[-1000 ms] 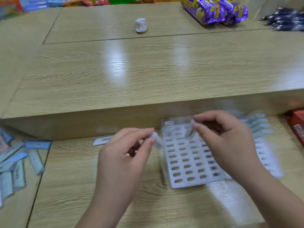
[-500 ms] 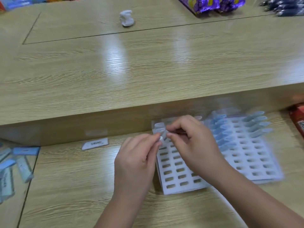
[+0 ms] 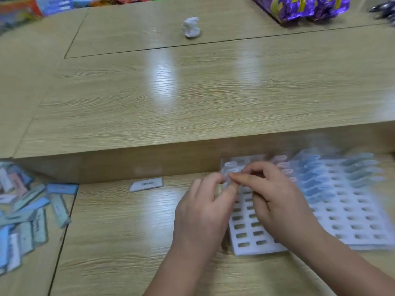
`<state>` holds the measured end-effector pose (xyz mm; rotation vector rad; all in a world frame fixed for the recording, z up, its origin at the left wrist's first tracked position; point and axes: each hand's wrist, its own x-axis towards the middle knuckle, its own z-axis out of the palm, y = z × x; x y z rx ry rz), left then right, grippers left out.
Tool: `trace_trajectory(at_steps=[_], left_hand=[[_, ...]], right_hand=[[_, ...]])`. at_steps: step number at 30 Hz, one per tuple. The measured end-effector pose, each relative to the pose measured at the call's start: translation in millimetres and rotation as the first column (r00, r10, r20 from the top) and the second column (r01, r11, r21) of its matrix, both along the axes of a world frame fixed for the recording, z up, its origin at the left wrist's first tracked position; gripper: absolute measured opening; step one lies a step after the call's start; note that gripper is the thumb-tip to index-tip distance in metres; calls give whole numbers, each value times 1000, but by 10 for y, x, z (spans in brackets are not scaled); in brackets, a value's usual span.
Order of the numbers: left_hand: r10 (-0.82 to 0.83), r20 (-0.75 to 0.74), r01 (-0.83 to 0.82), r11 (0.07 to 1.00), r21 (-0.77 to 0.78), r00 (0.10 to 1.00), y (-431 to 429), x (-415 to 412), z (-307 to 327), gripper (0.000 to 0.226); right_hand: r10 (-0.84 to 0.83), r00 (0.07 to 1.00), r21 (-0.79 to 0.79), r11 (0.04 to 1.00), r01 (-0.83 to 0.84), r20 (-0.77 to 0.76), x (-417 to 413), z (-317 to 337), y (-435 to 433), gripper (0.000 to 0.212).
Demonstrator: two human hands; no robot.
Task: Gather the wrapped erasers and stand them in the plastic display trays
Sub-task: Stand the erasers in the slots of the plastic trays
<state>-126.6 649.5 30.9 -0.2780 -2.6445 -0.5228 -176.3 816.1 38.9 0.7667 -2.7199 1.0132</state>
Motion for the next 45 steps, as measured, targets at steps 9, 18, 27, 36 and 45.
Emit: trace_trajectory(at_steps=[9, 18, 27, 36, 45], left_hand=[[402, 165, -434, 833, 342, 901, -1336, 711, -52, 33], [606, 352, -696, 673, 251, 713, -2461, 1234, 4, 24], [348, 410, -497, 796, 345, 843, -1932, 795, -28, 30], [130, 483, -376, 805, 459, 866, -1167, 470, -144, 34], [-141, 555, -328, 677, 658, 820, -60, 253, -29, 49]], right_hand=[[122, 985, 116, 987, -108, -119, 215, 89, -1123, 35], [66, 998, 464, 884, -58, -2, 205, -223, -2043, 25], [61, 981, 534, 832, -151, 183, 194, -117, -1855, 24], [-2, 968, 128, 991, -32, 252, 299, 289, -1087, 28], [-296, 833, -231, 869, 438, 467, 168, 403, -40, 32]])
